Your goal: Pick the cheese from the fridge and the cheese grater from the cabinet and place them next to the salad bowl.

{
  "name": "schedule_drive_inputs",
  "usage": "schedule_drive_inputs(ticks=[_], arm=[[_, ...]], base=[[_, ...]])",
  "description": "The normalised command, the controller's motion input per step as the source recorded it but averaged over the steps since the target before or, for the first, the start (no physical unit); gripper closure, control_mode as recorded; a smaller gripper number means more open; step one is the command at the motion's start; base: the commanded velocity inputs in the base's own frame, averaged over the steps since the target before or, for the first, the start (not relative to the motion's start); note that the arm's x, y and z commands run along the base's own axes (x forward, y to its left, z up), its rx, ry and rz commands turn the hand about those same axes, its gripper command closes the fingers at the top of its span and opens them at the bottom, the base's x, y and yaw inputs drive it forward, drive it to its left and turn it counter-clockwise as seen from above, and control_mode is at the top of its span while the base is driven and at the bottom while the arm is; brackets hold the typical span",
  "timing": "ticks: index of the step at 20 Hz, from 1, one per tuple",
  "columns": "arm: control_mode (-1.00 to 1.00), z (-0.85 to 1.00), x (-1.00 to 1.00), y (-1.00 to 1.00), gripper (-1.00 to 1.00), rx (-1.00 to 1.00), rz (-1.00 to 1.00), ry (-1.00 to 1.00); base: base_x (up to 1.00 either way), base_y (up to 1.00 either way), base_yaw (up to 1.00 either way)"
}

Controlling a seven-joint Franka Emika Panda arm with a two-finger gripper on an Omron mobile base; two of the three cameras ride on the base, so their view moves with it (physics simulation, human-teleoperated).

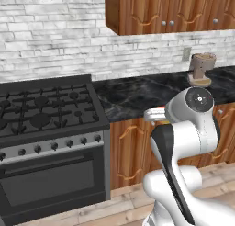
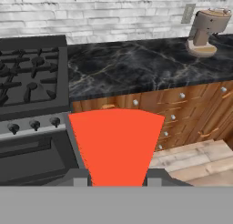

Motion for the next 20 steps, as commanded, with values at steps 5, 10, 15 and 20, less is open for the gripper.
schedule_drive_inputs(ticks=[5,10,15,20], arm=[[1.0,0.0,0.0,0.0,1.0,0.0,0.0,0.0],[1.0,0.0,0.0,0.0,1.0,0.0,0.0,0.0],[1.0,0.0,0.0,0.0,1.0,0.0,0.0,0.0],[1.0,0.0,0.0,0.0,1.0,0.0,0.0,0.0]], base=[[0.3,0.35,0.44],[0.27,0.29,0.49],[0.31,0.35,0.47],[0.46,0.27,0.44]])
